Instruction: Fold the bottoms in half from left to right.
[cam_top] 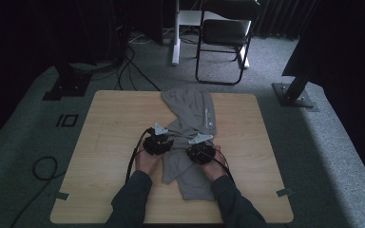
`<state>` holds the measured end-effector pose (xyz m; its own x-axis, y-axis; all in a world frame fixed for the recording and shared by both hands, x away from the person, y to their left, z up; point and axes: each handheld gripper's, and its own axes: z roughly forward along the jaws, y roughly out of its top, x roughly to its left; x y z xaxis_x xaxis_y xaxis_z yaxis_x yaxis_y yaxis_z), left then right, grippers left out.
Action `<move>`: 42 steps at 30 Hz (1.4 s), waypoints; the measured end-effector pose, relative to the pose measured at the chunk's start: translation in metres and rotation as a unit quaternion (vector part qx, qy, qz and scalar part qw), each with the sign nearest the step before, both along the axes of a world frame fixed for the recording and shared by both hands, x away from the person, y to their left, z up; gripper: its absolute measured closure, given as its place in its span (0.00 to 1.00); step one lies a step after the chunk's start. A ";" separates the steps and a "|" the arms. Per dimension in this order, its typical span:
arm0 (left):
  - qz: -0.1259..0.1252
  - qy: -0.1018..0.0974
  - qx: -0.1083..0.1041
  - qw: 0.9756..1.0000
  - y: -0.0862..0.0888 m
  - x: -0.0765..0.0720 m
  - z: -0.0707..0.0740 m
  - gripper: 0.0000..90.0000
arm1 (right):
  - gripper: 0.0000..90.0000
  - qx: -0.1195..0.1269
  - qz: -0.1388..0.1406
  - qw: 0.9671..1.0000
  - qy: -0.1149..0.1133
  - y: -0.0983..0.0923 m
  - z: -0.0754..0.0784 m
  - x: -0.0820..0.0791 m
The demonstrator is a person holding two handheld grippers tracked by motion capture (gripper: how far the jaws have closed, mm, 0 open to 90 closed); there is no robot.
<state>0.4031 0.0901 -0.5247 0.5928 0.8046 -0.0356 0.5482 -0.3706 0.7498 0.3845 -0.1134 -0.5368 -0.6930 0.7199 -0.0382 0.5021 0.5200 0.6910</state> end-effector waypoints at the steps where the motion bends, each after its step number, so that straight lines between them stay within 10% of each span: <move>1: -0.004 0.000 0.002 1.000 -0.002 -0.001 0.000 0.76 | 0.98 -0.002 0.000 1.000 -0.004 -0.003 0.001 -0.004; 8: -0.014 0.000 0.013 1.000 -0.015 -0.002 -0.005 0.80 | 1.00 0.005 0.008 1.000 -0.017 -0.028 0.010 -0.021; 18: -0.014 0.006 0.012 1.000 -0.017 0.001 -0.005 0.83 | 0.71 0.010 0.005 1.000 -0.024 -0.013 0.008 -0.001; 24: -0.022 0.017 0.024 0.999 -0.019 0.002 -0.008 0.93 | 1.00 -0.027 0.006 0.999 -0.015 -0.005 -0.001 -0.001; 42: -0.020 0.039 0.040 0.998 -0.018 0.007 -0.014 0.97 | 1.00 0.005 -0.007 1.000 -0.024 -0.075 0.011 -0.048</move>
